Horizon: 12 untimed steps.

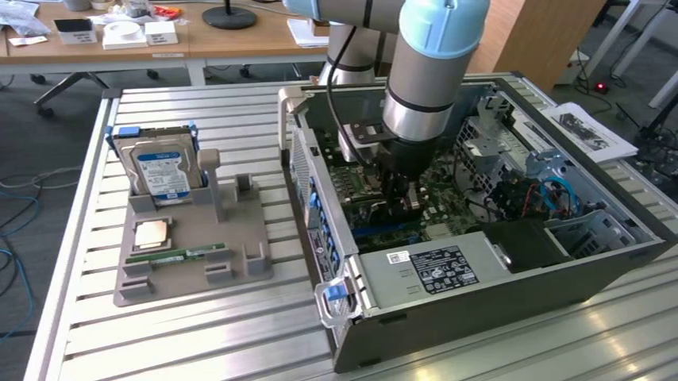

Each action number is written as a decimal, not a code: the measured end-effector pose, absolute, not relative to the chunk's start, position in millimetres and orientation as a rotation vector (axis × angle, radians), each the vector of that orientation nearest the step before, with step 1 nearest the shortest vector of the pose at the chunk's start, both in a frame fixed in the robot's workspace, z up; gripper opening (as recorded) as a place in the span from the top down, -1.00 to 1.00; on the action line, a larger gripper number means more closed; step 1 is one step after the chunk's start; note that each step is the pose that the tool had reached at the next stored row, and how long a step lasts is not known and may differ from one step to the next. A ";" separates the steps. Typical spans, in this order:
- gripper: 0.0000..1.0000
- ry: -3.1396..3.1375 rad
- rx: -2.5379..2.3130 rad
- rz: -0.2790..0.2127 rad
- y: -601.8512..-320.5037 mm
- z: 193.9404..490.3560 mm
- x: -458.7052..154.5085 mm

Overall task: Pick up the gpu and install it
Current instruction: 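Insert the gpu into the slot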

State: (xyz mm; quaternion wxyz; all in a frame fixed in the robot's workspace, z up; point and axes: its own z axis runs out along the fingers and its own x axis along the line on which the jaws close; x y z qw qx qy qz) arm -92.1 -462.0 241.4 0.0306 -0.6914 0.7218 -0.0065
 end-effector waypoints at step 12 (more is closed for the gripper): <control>0.47 2.224 -2.131 -0.020 -462.0 240.4 -92.1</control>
